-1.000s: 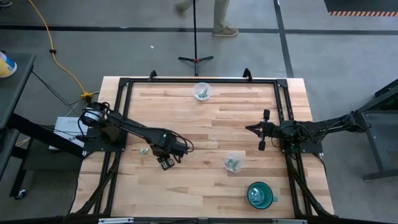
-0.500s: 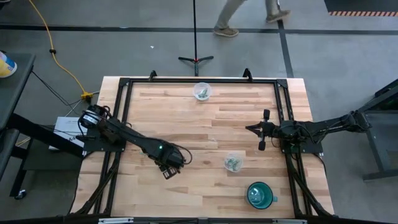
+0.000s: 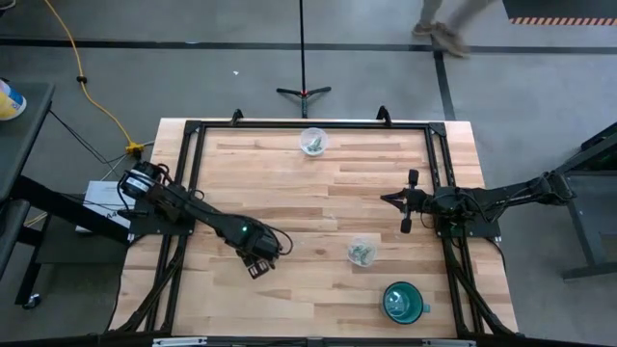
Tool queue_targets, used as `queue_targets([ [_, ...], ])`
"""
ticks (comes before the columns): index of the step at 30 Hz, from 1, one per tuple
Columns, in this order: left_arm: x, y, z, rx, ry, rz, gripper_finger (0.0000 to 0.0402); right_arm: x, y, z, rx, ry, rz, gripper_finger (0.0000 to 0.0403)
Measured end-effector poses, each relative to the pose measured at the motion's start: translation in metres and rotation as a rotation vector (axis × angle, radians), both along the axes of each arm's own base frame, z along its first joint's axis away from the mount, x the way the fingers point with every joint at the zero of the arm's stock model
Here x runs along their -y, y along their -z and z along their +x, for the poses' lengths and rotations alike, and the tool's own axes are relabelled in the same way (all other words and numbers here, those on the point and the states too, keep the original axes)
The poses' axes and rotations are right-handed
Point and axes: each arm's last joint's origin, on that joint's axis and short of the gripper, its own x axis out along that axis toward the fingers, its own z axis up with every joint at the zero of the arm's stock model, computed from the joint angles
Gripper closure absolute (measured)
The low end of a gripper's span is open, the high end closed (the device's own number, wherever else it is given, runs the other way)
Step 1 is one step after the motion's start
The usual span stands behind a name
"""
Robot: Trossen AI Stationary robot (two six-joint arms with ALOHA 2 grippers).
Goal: Pick and place Stevia / Truvia into bins
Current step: Put the light green stevia packet into the top transparent container
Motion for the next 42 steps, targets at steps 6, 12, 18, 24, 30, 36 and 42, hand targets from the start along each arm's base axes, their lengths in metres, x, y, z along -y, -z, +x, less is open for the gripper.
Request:
queue_targets([
  [6, -0.014, 0.0, 0.012, 0.089, 0.047, 0.031, 0.0376, 0.0, 0.0, 0.0, -0.002, -0.002, -0.009, 0.0402],
  [12, -0.059, -0.006, 0.047, 0.38, 0.142, 0.24, 0.035, 0.0, -0.001, 0.0, 0.0, -0.004, -0.034, 0.0402],
  [18, -0.144, -0.036, 0.076, 0.622, 0.161, 0.427, 0.0379, 0.0, -0.001, 0.0, 0.005, -0.007, -0.042, 0.0402],
  [24, -0.233, -0.059, 0.08, 0.786, -0.025, 0.542, 0.0367, 0.0, -0.001, 0.0, 0.004, -0.005, -0.024, 0.0402],
  [30, -0.278, -0.062, 0.085, 0.837, -0.044, 0.492, 0.0378, 0.0, -0.001, 0.0, -0.001, 0.003, -0.039, 0.0402],
  [36, -0.298, -0.056, 0.093, 0.79, -0.12, 0.568, 0.0335, 0.0, -0.001, 0.0, -0.003, 0.003, -0.045, 0.0402],
  [42, -0.302, -0.058, 0.101, 0.785, -0.071, 0.593, 0.0203, 0.001, -0.001, 0.0, -0.004, 0.012, -0.05, 0.0402],
])
